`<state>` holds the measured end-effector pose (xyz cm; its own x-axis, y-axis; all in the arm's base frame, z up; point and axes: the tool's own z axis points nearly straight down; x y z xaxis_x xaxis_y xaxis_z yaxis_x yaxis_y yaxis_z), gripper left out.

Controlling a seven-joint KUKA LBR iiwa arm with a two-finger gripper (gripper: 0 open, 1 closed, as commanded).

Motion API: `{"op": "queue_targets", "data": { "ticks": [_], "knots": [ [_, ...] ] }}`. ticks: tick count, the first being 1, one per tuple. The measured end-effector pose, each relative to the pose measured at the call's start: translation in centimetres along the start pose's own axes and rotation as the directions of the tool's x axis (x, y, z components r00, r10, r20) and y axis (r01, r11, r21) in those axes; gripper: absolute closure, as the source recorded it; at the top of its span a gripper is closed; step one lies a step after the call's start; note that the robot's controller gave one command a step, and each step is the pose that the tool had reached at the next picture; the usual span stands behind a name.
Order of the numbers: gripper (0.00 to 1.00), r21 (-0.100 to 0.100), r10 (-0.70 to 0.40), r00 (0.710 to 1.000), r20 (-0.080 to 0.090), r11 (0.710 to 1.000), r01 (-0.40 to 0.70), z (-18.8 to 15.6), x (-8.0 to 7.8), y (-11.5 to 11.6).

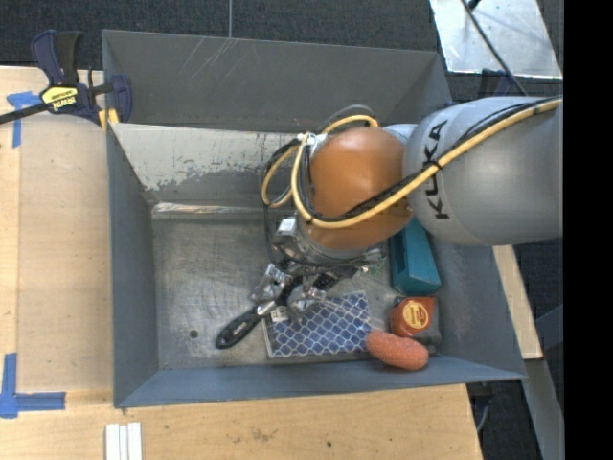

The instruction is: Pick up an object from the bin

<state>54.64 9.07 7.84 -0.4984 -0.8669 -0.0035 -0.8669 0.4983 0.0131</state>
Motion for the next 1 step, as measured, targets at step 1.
{"op": "queue_targets", "data": {
  "ticks": [1],
  "knots": [
    [1.00, 0.000, 0.000, 1.000, 0.000, 1.000, 0.000, 0.00, 0.00, -0.01]
  ]
}}
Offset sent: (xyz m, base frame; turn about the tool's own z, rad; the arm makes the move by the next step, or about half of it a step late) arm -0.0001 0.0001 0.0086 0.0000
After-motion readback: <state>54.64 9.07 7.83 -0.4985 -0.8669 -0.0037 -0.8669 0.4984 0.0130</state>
